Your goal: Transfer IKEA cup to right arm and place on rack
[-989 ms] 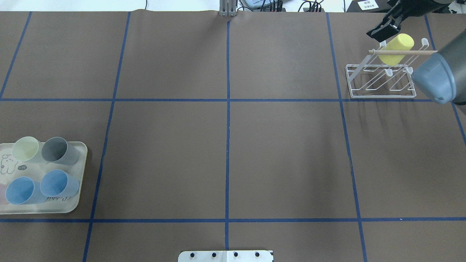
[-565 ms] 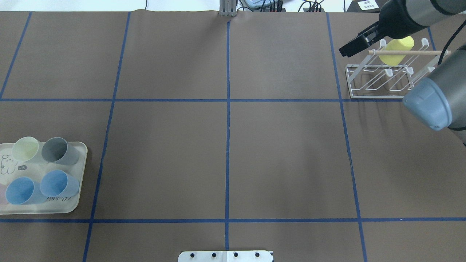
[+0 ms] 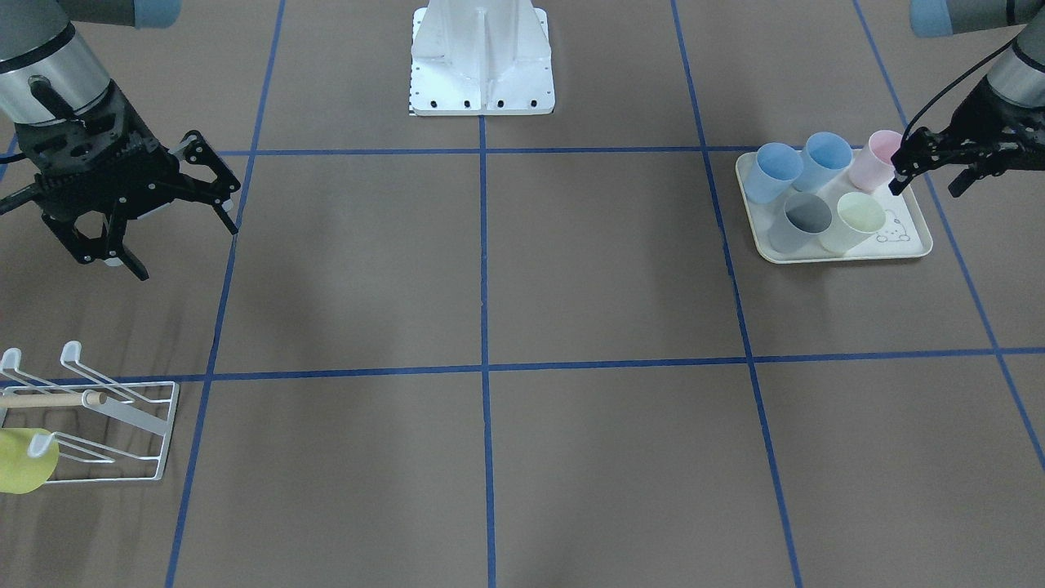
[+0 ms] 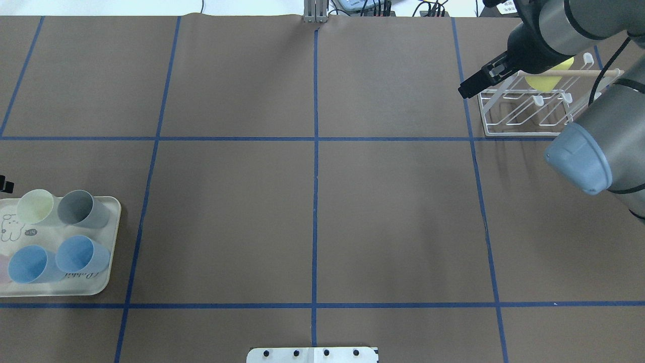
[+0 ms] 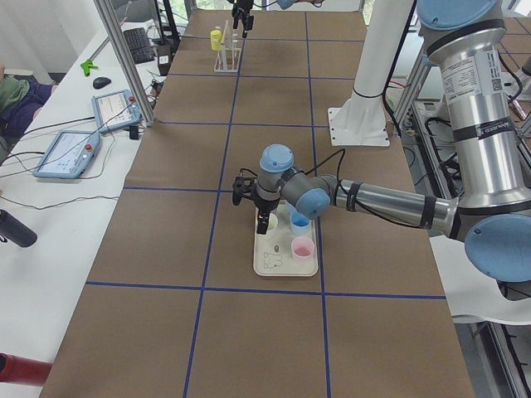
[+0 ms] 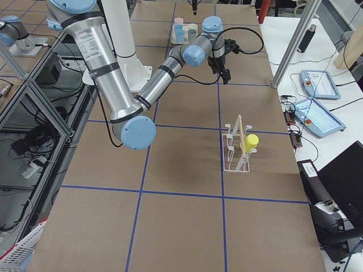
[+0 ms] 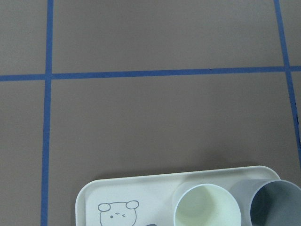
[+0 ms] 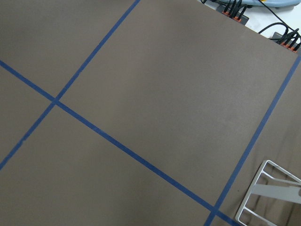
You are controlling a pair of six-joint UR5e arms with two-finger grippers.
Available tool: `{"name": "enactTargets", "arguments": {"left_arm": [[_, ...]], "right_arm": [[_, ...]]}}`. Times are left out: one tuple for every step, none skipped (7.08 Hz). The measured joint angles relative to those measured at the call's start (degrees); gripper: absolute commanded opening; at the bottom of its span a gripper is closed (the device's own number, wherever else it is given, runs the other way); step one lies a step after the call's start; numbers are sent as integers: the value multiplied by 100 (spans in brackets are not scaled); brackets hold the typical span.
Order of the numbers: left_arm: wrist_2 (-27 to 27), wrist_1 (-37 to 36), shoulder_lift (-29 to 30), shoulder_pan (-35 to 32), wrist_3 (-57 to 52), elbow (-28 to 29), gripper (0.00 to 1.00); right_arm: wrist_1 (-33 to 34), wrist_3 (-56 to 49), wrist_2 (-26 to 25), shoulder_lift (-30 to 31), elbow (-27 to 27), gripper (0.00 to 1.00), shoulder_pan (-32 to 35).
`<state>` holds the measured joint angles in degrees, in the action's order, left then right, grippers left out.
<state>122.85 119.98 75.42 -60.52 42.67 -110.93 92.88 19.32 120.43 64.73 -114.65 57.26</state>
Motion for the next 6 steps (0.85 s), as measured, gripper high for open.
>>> {"name": "enactTargets", "arguments": {"left_arm": [[-85,167,115,106,67,237,95],[-120,420,232,149,99,522,90],[-130,610,308,166,114,722,86],[-129,710,342,194,116,830,84],[-121,790,339,232,114,869,84],[-101,906,308,260,119,884,84]], "right_arm": [[2,1,-3,-3,1,99,-2],[2,0,-7,-10,2,99,-4],[2,-4,-9,-16,4,99,-4],[2,-6,-10,-19,7,99,-5],[2,-6,-10,-21,10,99,-5],[2,-7,-13,-22,12,99,-8]]}}
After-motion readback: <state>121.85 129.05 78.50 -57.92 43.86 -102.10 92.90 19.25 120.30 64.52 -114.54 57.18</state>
